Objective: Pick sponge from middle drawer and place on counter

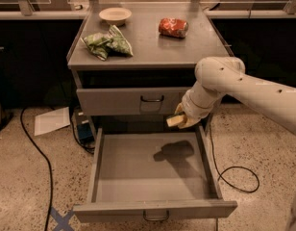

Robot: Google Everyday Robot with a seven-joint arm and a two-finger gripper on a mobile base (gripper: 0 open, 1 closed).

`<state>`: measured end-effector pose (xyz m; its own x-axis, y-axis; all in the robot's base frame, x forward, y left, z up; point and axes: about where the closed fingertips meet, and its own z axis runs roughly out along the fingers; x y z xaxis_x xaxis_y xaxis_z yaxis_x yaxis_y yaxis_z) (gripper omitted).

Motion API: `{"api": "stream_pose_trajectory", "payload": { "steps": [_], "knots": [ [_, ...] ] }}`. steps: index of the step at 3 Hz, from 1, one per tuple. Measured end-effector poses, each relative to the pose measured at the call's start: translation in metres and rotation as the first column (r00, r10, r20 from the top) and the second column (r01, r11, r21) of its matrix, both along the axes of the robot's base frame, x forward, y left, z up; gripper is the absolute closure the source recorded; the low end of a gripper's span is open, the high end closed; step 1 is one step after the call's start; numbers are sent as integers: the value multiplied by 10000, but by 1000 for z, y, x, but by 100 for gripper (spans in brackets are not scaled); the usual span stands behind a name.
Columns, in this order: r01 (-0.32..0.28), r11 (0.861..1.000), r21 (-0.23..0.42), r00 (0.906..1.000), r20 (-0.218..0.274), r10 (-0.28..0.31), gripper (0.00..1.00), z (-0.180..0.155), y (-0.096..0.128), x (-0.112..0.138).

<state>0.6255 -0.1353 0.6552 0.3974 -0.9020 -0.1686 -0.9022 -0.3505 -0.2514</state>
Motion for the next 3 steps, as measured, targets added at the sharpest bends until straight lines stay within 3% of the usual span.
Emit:
{"api": "stream_pose_trajectory", "payload": {
  "steps": [1, 2, 3],
  "knots": [
    [0, 10000, 0, 10000, 0, 0, 100, 0, 0, 0],
    [-155, 9998, 143, 9999, 64, 154, 100, 28, -5, 8],
    [-312, 9995, -87, 9950, 941, 319, 100, 106, -17, 25]
  ]
}}
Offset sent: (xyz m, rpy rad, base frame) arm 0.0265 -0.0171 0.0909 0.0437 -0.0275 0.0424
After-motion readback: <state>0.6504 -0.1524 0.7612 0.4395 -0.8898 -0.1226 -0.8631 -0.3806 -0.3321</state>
